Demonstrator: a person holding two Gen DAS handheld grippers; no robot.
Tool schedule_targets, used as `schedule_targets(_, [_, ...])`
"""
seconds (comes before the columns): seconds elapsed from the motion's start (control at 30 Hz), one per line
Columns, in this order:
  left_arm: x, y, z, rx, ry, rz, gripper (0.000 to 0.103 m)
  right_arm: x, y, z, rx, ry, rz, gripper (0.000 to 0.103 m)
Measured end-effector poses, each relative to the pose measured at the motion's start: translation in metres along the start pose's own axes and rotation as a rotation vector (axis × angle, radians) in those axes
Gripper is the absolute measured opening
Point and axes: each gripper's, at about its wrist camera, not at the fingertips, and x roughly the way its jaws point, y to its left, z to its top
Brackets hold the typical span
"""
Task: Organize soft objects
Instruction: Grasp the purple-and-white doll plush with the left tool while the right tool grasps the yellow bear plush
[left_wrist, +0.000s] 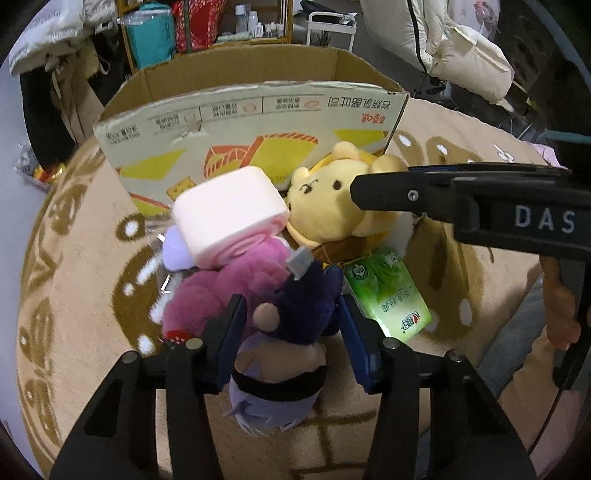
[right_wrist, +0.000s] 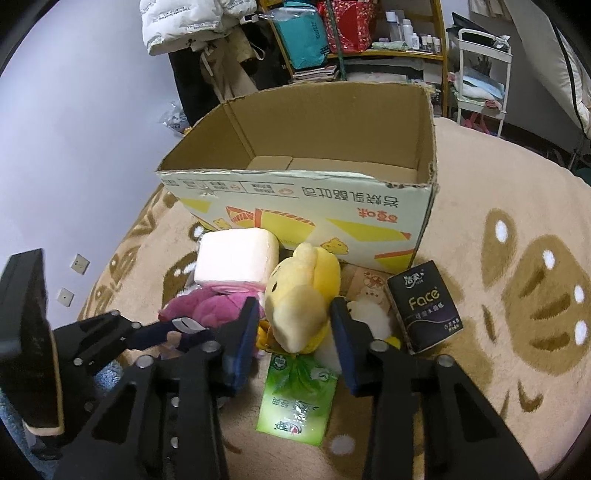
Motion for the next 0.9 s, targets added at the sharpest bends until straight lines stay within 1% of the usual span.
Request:
schedule_targets(0.03, [0.001, 0.000, 0.000, 0.000, 0.004, -0.002, 0.050, 0.000, 0.000, 0.000, 0.003, 0.000, 0.014, 0.033])
schedule_targets(0.07, [0.002, 0.000, 0.000, 0.000, 0.008, -0.003, 0.050, 0.000, 0.000, 0.001, 0.004, -0.003, 0.020, 0.033])
schedule_targets(0.17, [0.007, -0.002, -0.002, 0.015, 0.034, 0.005, 0.050, 0.000, 0.002, 0.000, 0.006, -0.004, 0.023, 0.033])
schedule_targets(0.23, [0.009, -0.004, -0.002, 0.027, 0.038, 0.019, 0.050, 0.002, 0.001, 0.001, 0.015, -0.003, 0.023, 0.033])
schedule_targets(0.3, [0.008, -0.005, -0.002, 0.026, 0.036, 0.016, 0.050, 0.004, -0.001, 0.002, 0.028, -0.002, 0.022, 0.033])
schedule_targets(0.33, [0.008, -0.004, -0.002, 0.022, 0.035, 0.014, 0.049, 0.005, -0.003, 0.003, 0.034, -0.002, 0.019, 0.033])
schedule_targets(0.37, [0.007, -0.003, -0.002, 0.016, 0.033, 0.013, 0.045, 0.004, -0.004, 0.003, 0.038, -0.001, 0.016, 0.033])
schedule_targets(0.4, [0.007, -0.001, -0.002, 0.013, 0.032, 0.013, 0.044, 0.004, -0.004, 0.003, 0.038, -0.004, 0.014, 0.031])
schedule_targets(0.43, [0.007, 0.001, -0.002, 0.006, 0.031, 0.006, 0.043, 0.003, -0.004, 0.003, 0.035, -0.007, 0.009, 0.025])
schedule_targets(0.47, [0.006, 0.001, -0.002, 0.002, 0.030, 0.003, 0.041, 0.003, -0.003, 0.002, 0.028, -0.008, 0.002, 0.025])
schedule_targets(0.53, [0.004, 0.003, -0.001, -0.003, 0.019, 0.005, 0.038, 0.001, -0.001, 0.002, 0.016, -0.021, -0.002, 0.023])
schedule_targets(0.6, [0.001, 0.004, -0.001, -0.006, 0.007, 0.006, 0.031, -0.001, 0.000, 0.003, 0.001, -0.036, -0.012, 0.023])
schedule_targets(0.73, [-0.007, 0.007, 0.000, -0.021, -0.028, 0.029, 0.029, -0.005, 0.000, 0.003, -0.006, -0.057, -0.030, 0.022])
schedule_targets(0.9, [-0.015, 0.018, 0.002, -0.066, -0.062, 0.041, 0.028, -0.012, 0.002, 0.003, -0.019, -0.085, -0.042, 0.022])
